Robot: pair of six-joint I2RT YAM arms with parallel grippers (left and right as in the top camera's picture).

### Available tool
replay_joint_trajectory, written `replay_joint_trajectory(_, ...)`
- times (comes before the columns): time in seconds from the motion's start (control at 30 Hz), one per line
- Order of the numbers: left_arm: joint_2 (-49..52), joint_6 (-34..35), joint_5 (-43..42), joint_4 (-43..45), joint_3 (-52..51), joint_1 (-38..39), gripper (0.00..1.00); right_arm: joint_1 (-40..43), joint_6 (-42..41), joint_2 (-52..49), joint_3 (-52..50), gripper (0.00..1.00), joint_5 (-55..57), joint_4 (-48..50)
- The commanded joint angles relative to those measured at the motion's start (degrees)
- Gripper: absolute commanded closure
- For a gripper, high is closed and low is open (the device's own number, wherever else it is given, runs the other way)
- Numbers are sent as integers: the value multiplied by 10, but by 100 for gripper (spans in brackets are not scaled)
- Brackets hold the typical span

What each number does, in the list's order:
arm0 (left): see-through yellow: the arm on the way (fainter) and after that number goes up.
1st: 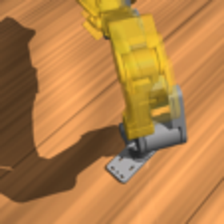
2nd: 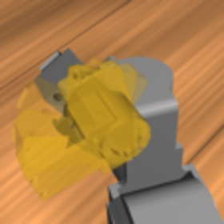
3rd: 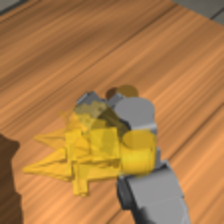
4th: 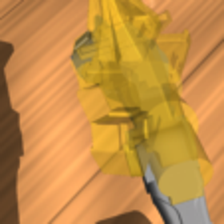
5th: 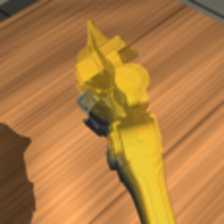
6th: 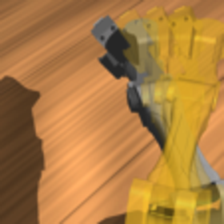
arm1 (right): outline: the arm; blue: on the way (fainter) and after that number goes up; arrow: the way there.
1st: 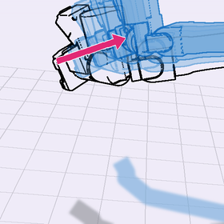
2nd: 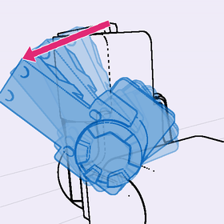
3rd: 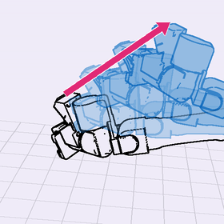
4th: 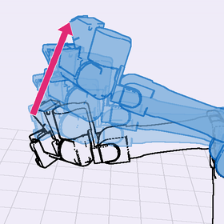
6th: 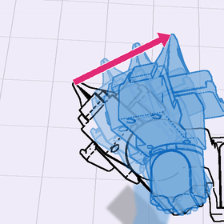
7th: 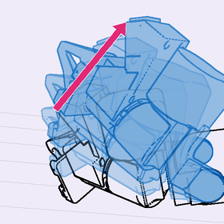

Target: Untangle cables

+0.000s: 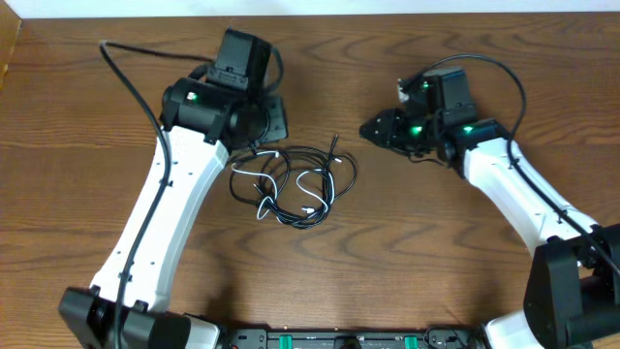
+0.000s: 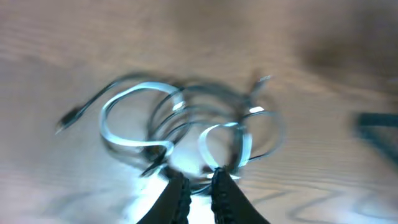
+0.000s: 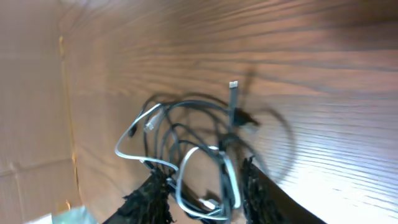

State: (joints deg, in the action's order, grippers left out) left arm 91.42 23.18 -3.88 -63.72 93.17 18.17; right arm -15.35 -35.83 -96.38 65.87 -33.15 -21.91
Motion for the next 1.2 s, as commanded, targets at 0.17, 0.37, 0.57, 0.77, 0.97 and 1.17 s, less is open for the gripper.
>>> replay_joint_trajectory(0.17,-9,-4,6,4,-143,-79,78,42,53,4,8,56,2,-43)
replay_joint_trajectory(0.37,-15,-110,-122,80,-228,-101,65,43,57,4,8,51,7,-45)
replay_joint_trajectory(0.57,-15,-185,-150,88,-268,-101,56,42,57,4,8,45,7,-47)
replay_joint_trajectory(0.77,-15,-207,-150,106,-305,-101,56,42,58,4,8,44,7,-47)
replay_joint_trajectory(0.97,-15,-208,-150,167,-355,-101,56,40,59,4,8,43,7,-48)
replay_joint_trajectory(1.17,-14,-208,-150,230,-392,-101,55,40,60,4,8,43,7,-52)
